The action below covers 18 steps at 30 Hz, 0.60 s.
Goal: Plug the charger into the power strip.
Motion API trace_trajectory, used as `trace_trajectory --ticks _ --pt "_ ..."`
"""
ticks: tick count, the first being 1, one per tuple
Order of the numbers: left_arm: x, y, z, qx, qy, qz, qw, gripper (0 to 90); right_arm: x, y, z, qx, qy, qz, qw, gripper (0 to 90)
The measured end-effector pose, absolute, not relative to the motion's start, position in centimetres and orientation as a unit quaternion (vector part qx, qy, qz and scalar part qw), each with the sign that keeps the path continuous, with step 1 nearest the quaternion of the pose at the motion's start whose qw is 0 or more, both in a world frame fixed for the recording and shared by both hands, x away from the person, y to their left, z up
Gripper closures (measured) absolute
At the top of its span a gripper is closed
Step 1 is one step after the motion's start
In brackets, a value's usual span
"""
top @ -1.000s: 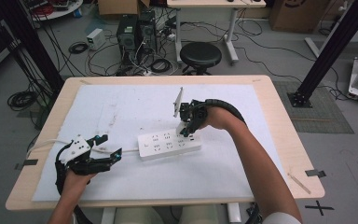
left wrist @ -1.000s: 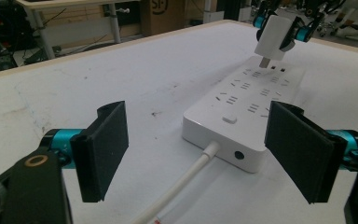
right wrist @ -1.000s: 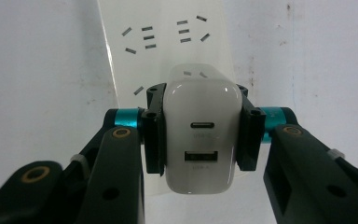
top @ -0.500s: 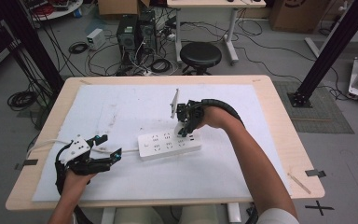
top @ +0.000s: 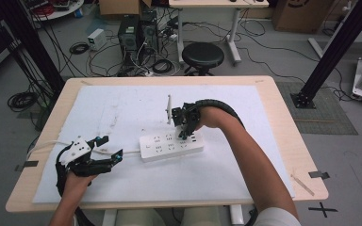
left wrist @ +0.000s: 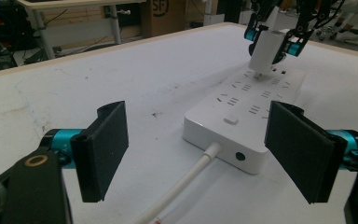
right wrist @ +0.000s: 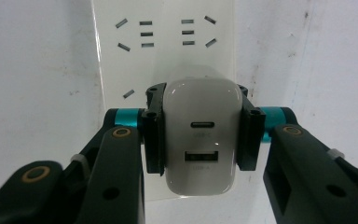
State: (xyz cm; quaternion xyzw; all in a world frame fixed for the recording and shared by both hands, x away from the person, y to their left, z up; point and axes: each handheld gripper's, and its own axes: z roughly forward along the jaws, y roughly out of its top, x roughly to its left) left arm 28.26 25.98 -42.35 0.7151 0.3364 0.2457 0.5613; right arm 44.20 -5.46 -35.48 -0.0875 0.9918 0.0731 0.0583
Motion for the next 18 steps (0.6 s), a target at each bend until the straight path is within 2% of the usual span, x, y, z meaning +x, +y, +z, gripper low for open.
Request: trace_trajectory --ticks 8,18 --pt "28.2 25.9 -42.5 0.711 0.339 0.243 0.566 21.6 43.7 -4.5 -36.4 -0.097 0.992 0.041 0.071 63.4" --pt "28.2 26.5 -42.7 0.707 0.345 0.245 0.567 21.6 44.4 -4.5 -36.4 -0.081 0.994 0.047 0.048 63.5"
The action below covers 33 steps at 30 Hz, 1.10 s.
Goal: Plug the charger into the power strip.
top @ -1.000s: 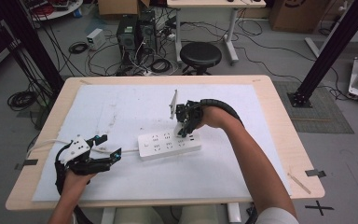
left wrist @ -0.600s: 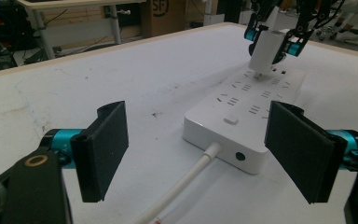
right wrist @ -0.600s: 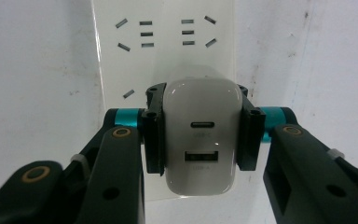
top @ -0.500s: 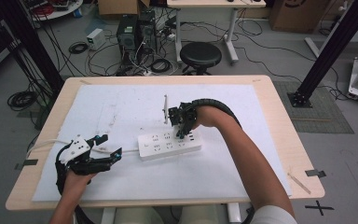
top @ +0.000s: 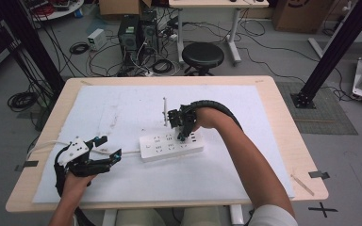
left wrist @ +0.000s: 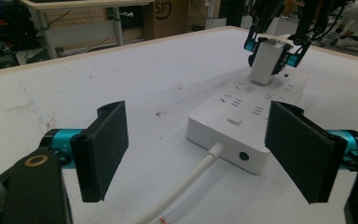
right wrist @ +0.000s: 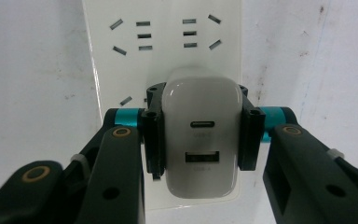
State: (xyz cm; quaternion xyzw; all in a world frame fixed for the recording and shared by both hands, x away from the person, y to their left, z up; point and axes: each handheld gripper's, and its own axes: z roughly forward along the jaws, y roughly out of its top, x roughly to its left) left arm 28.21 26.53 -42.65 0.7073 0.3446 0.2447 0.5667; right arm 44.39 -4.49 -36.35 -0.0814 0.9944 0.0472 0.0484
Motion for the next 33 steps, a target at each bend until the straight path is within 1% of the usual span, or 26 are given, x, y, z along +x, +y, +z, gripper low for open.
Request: trace_trajectory --ticks 4,9,13,23,24,26,27,30,33 --pt "28.2 26.6 -42.7 0.707 0.346 0.245 0.567 21.6 44.7 -4.2 -36.4 -0.079 0.995 0.041 0.039 63.6" --pt "28.2 26.6 -42.8 0.707 0.346 0.244 0.566 21.6 44.6 -4.1 -36.5 -0.081 0.995 0.04 0.042 63.7" --pt "28.1 26.6 -42.8 0.709 0.347 0.244 0.564 21.6 44.9 -4.0 -36.8 -0.075 0.996 0.041 0.03 63.6" --pt "28.2 26.7 -42.9 0.706 0.349 0.244 0.565 21.6 44.9 -4.1 -36.8 -0.074 0.995 0.052 0.032 61.5" --pt "28.1 26.7 -42.9 0.706 0.35 0.244 0.566 21.6 44.9 -4.2 -36.9 -0.068 0.996 0.057 0.032 57.2" --pt "28.1 26.7 -42.9 0.705 0.35 0.245 0.566 21.6 44.8 -4.6 -37.0 -0.041 0.996 0.074 0.027 42.1" --pt "28.1 26.8 -42.9 0.706 0.349 0.245 0.565 21.6 44.8 -4.9 -37.0 -0.021 0.996 0.085 0.028 37.7" --pt "28.0 26.8 -42.8 0.704 0.351 0.244 0.566 21.6 44.6 -6.0 -36.7 0.014 0.993 0.117 0.033 31.4" --pt "28.0 26.7 -42.7 0.702 0.351 0.247 0.568 21.6 44.2 -7.2 -35.8 0.04 0.988 0.142 0.046 27.9"
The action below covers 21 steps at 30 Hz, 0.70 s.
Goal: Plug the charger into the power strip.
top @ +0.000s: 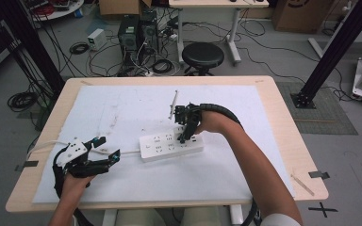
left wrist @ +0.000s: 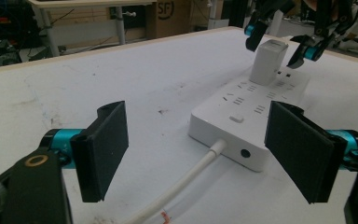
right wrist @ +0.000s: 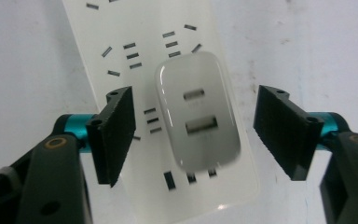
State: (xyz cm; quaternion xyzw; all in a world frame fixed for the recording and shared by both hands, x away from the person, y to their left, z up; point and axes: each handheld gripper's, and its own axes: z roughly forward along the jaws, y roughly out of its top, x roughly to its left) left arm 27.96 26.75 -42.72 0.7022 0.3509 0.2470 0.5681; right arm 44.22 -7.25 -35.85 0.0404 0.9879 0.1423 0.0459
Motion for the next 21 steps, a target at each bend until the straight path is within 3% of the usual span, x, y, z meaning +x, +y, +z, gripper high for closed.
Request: trace_trajectory --ticks 8,21 --pt "27.8 26.4 -42.7 0.702 0.35 0.247 0.569 21.6 42.6 -11.1 -33.8 0.112 0.97 0.2 0.079 22.1" --pt "27.7 26.1 -42.6 0.705 0.347 0.243 0.569 21.6 38.7 -17.1 -33.3 0.218 0.931 0.267 0.117 22.1"
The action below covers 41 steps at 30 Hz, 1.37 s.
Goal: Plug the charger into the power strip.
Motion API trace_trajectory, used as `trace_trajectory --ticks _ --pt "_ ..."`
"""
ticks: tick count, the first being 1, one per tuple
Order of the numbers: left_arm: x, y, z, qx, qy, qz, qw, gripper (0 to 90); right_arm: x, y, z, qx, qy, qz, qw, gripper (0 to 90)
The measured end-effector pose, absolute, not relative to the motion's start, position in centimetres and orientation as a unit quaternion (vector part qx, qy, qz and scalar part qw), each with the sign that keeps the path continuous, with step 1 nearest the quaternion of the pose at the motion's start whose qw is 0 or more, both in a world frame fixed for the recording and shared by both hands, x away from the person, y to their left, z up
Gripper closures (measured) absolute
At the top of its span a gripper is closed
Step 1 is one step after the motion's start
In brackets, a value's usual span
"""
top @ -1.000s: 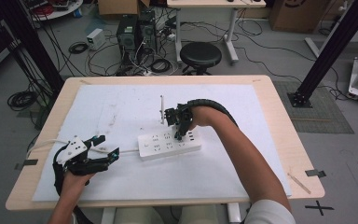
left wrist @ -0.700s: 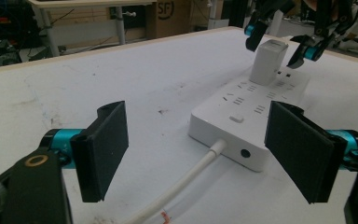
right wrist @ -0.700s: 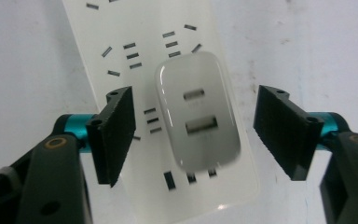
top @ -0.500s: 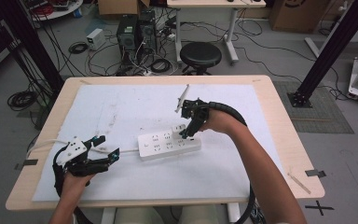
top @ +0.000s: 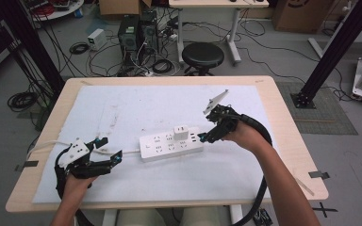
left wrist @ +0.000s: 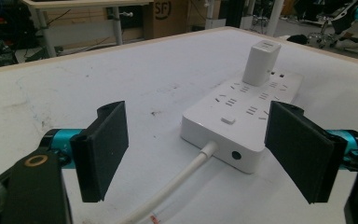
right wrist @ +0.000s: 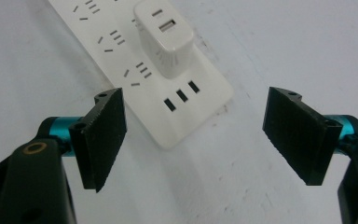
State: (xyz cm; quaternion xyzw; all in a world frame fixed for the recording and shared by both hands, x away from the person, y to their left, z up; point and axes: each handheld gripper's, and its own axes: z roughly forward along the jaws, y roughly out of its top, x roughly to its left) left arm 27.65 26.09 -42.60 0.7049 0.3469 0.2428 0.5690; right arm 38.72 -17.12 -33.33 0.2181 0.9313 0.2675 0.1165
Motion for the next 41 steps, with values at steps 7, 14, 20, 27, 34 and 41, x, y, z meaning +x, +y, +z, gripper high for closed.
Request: trace_trajectory --ticks 7,14,20,27,34,41 --pt "27.7 26.0 -42.4 0.706 0.344 0.244 0.569 21.5 36.7 -20.4 -34.3 0.265 0.91 0.293 0.126 22.0" --pt "27.8 26.0 -42.2 0.706 0.344 0.243 0.569 21.5 34.4 -23.2 -35.3 0.298 0.889 0.316 0.142 22.0" --pt "27.5 25.9 -42.1 0.709 0.342 0.244 0.567 21.6 32.7 -24.9 -35.6 0.325 0.87 0.338 0.154 21.9" --pt "27.3 25.8 -41.9 0.711 0.34 0.246 0.565 21.6 31.9 -25.7 -36.4 0.339 0.863 0.34 0.156 21.9" --pt "27.2 26.0 -41.9 0.708 0.345 0.246 0.565 21.6 31.8 -26.0 -36.9 0.346 0.857 0.346 0.16 21.9" --pt "27.2 26.1 -41.9 0.708 0.345 0.246 0.565 21.6 31.9 -25.8 -37.1 0.349 0.857 0.344 0.159 21.9"
